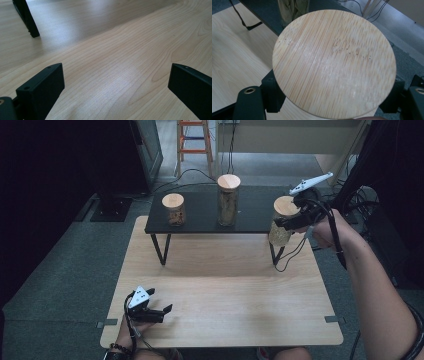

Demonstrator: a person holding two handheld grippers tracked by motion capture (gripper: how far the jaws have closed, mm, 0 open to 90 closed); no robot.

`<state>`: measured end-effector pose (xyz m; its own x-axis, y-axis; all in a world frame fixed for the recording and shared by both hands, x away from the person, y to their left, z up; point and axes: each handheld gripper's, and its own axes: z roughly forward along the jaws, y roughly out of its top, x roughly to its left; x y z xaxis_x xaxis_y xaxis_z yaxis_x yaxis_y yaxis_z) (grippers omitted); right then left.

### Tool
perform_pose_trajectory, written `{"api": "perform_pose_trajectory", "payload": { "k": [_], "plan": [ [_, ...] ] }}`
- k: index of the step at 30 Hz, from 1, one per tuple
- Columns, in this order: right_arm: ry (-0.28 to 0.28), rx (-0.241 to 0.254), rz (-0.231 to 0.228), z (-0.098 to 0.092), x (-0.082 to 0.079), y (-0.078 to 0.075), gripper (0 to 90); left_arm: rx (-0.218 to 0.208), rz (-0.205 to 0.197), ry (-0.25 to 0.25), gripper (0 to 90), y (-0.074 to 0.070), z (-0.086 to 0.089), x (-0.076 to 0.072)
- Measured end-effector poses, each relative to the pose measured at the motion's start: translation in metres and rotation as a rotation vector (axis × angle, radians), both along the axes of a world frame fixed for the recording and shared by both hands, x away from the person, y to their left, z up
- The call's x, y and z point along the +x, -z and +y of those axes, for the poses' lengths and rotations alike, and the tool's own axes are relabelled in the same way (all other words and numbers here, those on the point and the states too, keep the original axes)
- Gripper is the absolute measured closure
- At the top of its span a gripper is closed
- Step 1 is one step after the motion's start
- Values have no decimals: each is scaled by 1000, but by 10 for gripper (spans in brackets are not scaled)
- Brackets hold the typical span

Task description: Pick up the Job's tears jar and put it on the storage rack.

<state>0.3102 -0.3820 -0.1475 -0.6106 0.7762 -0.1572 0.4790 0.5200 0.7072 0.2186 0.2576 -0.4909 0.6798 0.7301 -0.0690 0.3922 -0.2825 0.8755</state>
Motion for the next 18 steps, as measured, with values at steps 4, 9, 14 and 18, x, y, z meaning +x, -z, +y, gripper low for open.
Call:
{"api": "perform_pose_trajectory", "payload": {
  "k": [4,9,14,18],
  "plan": [
    [-1,1,-4,3,8,-4,252,-1,-2,2,7,0,0,0],
    [8,8,5,8,24,-5,252,-6,-1,4,7,0,1,0],
    [19,8,11,12,37,-4,252,-5,-3,6,7,1,1,0],
    [31,14,10,15,48,-4,252,-12,-8,7,6,2,2,-1]
  ]
}}
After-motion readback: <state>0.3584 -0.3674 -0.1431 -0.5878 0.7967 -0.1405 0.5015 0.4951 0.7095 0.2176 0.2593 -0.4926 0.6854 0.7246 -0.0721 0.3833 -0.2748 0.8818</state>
